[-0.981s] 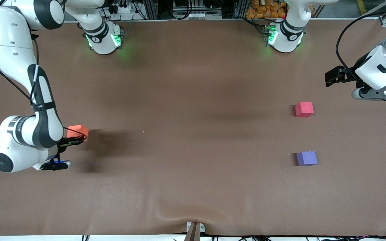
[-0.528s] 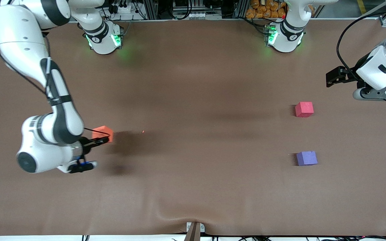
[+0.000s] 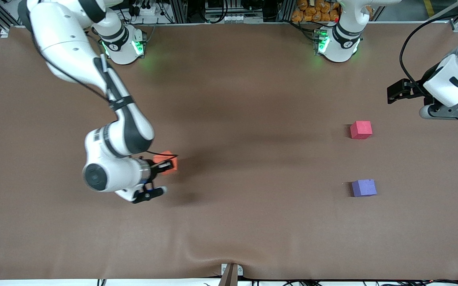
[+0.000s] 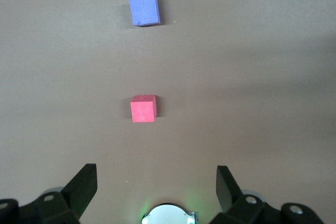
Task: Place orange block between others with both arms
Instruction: 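Carry the orange cube with the right gripper toward the table's middle, then release the orange cube and withdraw the right gripper while the left gripper reaches out, then lower the left gripper onto the orange cube and grasp it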
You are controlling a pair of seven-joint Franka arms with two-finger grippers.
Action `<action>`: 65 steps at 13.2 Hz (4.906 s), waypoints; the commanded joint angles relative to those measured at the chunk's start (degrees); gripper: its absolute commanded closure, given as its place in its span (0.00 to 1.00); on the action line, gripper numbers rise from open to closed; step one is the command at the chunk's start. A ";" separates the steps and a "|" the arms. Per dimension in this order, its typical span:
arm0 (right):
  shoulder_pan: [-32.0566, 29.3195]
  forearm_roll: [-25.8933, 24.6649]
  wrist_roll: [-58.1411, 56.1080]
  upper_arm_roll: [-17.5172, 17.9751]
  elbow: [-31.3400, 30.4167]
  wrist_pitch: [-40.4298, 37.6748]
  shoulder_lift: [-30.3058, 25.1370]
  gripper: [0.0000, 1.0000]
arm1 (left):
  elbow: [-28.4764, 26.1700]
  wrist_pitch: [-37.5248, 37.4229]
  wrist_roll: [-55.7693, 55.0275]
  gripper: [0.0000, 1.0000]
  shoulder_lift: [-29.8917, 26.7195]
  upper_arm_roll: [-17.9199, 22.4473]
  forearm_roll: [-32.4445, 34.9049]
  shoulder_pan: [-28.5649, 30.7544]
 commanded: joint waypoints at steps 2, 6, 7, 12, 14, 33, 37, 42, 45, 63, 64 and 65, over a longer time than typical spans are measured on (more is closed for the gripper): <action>6.48 1.02 9.96 -0.38 0.14 5.64 0.74 0.56 | 0.48 0.11 -0.38 0.00 0.61 -0.01 -0.96 0.12; 11.24 5.03 18.59 -0.38 -0.12 10.65 1.61 0.58 | 0.57 0.11 -0.38 0.00 0.53 -0.01 -1.48 0.12; 11.94 8.37 18.95 -0.47 -0.21 11.79 2.05 0.58 | 0.57 0.11 -0.38 0.00 0.53 0.08 -2.79 0.21; 13.70 11.48 22.90 -0.56 -0.21 17.15 3.72 0.58 | 0.74 0.29 -0.55 0.00 0.53 0.08 -3.16 0.03; 14.76 11.31 23.18 -0.64 -0.21 19.36 4.69 0.57 | 0.66 0.38 -0.55 0.00 0.70 0.08 -3.07 0.03; -0.51 -8.21 20.03 -3.46 -3.55 -20.69 -24.99 0.00 | 1.97 12.83 -16.79 0.00 12.55 -0.44 -3.07 -11.63; -13.51 -8.29 1.86 -3.46 -3.55 -26.34 -32.21 0.00 | 4.51 24.43 -27.25 0.00 21.25 -0.36 -2.98 -19.28; -19.78 -16.18 -6.26 -3.55 -3.55 -29.15 -35.21 0.00 | 6.90 46.55 -34.38 0.00 33.38 0.35 -1.84 -27.37; -19.78 -17.08 -6.62 -3.55 -3.64 -30.29 -35.74 0.00 | 7.42 55.90 -48.03 0.00 38.13 2.70 -1.23 -33.60; -18.90 -18.66 -7.85 -3.19 -3.11 -31.52 -34.68 0.00 | 7.16 58.90 -97.15 0.00 46.05 9.75 -0.08 -43.82; -18.81 -18.58 -7.76 -3.19 -3.20 -31.52 -34.68 0.00 | 7.25 60.22 -97.23 0.00 46.58 9.75 0.79 -43.74; -18.55 -18.58 -7.67 -3.11 -3.11 -31.52 -34.68 0.00 | 7.25 61.45 -97.15 0.00 46.84 9.75 0.88 -43.74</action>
